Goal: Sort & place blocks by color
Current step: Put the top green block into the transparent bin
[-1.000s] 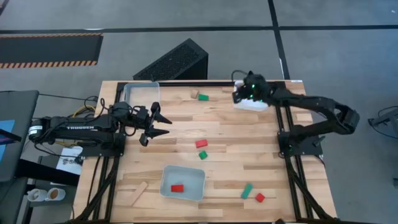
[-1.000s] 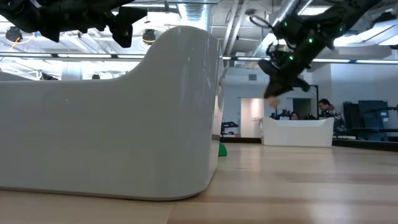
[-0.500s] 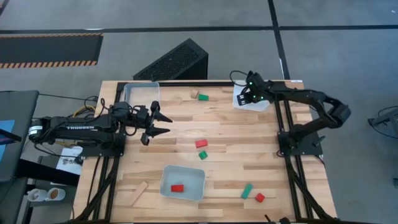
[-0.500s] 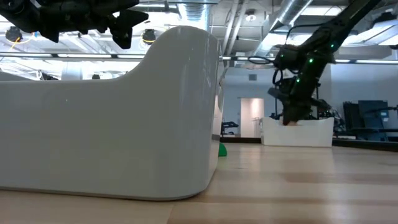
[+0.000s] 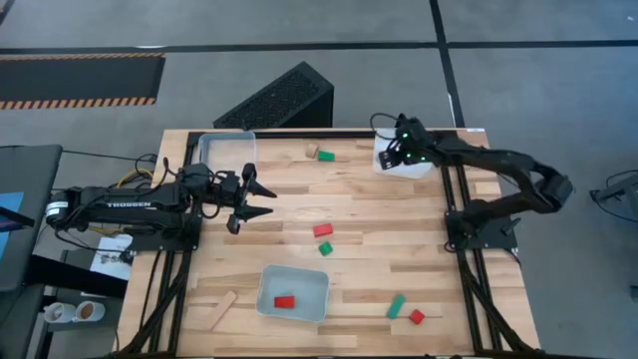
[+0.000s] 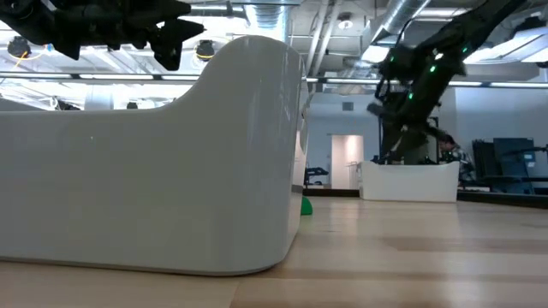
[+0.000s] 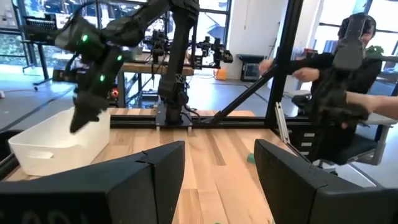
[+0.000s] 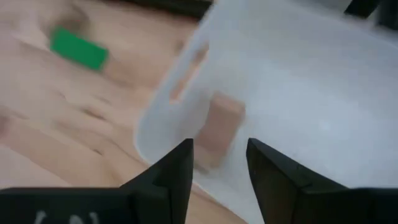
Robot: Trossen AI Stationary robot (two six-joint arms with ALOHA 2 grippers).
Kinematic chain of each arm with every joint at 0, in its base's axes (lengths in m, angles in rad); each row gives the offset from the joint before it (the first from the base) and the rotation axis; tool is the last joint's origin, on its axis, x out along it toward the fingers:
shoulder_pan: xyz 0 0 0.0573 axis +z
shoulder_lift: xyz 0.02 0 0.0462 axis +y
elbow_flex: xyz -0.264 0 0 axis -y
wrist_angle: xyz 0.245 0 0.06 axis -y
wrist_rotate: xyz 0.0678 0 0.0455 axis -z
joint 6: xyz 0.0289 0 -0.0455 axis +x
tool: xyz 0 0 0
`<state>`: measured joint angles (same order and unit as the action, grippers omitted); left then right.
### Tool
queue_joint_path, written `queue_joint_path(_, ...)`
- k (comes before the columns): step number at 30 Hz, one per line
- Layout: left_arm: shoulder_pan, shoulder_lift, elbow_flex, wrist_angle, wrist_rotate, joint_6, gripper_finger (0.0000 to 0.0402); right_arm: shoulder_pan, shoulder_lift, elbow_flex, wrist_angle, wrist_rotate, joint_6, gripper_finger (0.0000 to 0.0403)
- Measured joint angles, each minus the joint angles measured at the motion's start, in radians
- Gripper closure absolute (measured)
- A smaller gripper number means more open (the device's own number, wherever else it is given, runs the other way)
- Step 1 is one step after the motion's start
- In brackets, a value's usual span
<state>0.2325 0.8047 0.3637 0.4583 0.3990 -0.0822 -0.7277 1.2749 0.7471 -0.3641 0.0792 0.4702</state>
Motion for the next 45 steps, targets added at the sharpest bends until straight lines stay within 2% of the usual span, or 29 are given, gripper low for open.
queue_joint_path(5,0.0,0.0,0.0,0.001,-0.004,-0.008,0.0221,0.095,-0.157,0.0,0.024,0.008,0.001,0.0257)
queue_joint_path(8,0.0,0.0,0.0,0.001,-0.019,-0.007,0.0221,0.214,-0.212,0.0,0.038,0.044,0.023,0.0269)
queue_joint_path(11,0.0,0.0,0.0,0.002,-0.062,-0.007,0.0221,0.367,-0.228,0.0,0.058,0.128,0.06,0.0277)
queue_joint_path(19,0.0,0.0,0.0,-0.009,-0.258,-0.054,0.0221,0.796,-0.098,0.0,0.288,0.541,0.082,0.0283)
queue_joint_path(23,0.0,0.0,0.0,-0.02,-0.265,-0.026,0.0221,0.904,0.009,0.0,0.431,0.623,0.005,0.0283)
queue_joint_path(25,0.0,0.0,0.0,-0.02,-0.265,-0.019,0.0221,0.922,0.056,0.0,0.485,0.617,-0.005,0.0283)
queue_joint_path(28,0.0,0.0,0.0,-0.023,-0.265,-0.004,0.0221,0.92,0.127,0.0,0.584,0.553,-0.024,0.0283)
queue_joint_path(33,0.0,0.0,0.0,-0.037,-0.262,0.006,0.0221,0.889,0.233,-0.001,0.813,0.376,-0.133,0.0283)
queue_joint_path(36,0.0,0.0,0.0,-0.028,-0.204,-0.022,0.0221,0.864,0.283,0.0,0.921,0.277,-0.191,0.0283)
queue_joint_path(40,0.0,0.0,0.0,-0.026,-0.161,-0.025,0.0221,0.83,0.301,-0.001,0.96,0.165,-0.205,0.0283)
queue_joint_path(45,0.0,0.027,0.0,-0.045,-0.209,-0.049,0.0221,0.812,0.255,-0.001,0.935,0.071,-0.241,0.0283)
